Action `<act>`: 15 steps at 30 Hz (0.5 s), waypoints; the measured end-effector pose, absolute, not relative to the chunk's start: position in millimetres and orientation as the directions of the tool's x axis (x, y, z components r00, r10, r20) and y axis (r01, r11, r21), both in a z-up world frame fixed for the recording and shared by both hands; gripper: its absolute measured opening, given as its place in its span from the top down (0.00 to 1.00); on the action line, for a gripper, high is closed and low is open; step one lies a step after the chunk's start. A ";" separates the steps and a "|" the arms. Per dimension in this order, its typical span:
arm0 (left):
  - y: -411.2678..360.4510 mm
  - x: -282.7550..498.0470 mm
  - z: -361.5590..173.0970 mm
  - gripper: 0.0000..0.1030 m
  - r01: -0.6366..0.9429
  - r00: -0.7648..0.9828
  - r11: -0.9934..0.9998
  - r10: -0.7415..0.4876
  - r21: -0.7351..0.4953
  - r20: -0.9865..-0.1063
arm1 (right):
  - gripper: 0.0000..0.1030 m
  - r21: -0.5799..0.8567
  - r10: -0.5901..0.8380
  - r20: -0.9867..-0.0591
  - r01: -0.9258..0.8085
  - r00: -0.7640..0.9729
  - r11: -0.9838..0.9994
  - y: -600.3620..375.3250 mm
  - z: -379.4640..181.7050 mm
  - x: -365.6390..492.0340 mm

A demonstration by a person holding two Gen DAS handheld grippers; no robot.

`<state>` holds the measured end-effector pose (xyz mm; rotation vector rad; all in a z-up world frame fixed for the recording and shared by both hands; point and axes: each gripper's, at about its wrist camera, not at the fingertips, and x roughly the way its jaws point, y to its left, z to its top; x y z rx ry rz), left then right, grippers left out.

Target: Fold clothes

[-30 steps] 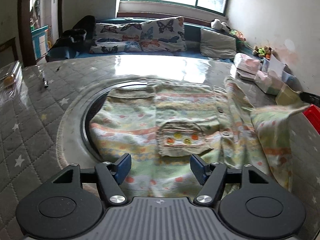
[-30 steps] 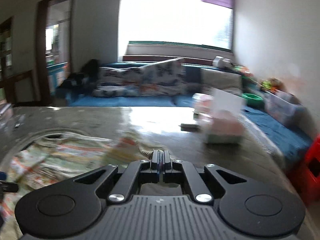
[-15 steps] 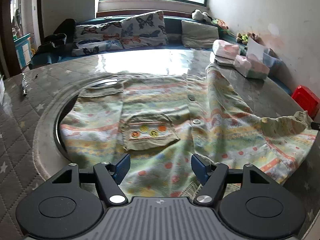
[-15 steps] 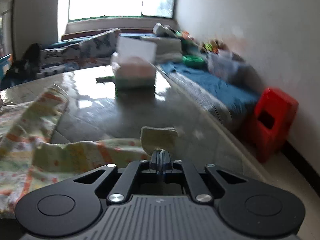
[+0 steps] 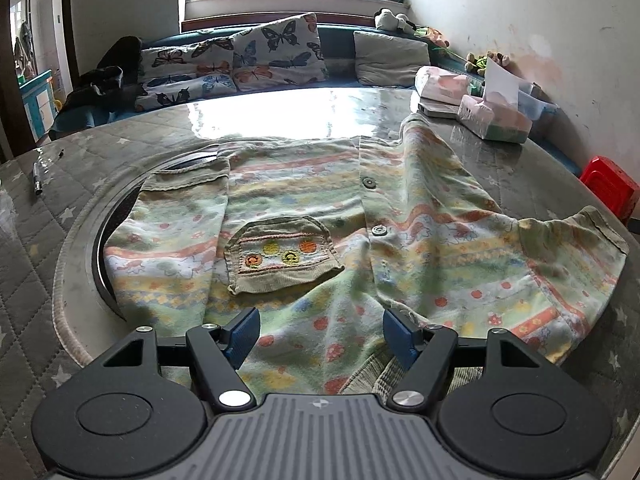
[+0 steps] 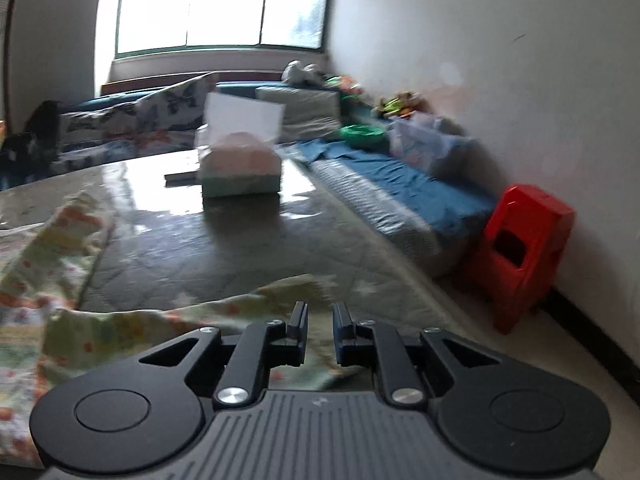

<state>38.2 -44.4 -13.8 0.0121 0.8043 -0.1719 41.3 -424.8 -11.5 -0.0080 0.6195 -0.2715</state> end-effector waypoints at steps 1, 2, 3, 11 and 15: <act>-45.1 38.2 -13.7 0.31 0.158 0.681 0.986 -0.148 -0.054 -0.718 | 0.89 -0.078 -0.232 -0.581 0.231 0.780 0.970 -422.9 -13.9 46.2; -45.3 37.9 -13.4 0.31 0.158 0.681 0.986 -0.148 -0.053 -0.717 | 0.88 -0.068 -0.214 -0.591 0.216 0.778 0.974 -421.4 -17.2 52.1; -45.0 37.5 -12.9 0.31 0.157 0.682 0.986 -0.146 -0.051 -0.717 | 0.88 -0.054 -0.196 -0.604 0.206 0.772 0.977 -420.2 -21.3 59.0; -30.4 43.1 -9.1 0.31 0.106 0.695 0.994 -0.103 -0.040 -0.712 | 0.82 -0.038 -0.171 -0.650 0.193 0.740 0.980 -421.1 -39.9 86.9; -19.1 52.7 -3.2 0.31 0.072 0.713 0.997 -0.073 -0.030 -0.697 | 0.79 -0.027 -0.175 -0.661 0.210 0.730 0.977 -425.3 -38.0 87.4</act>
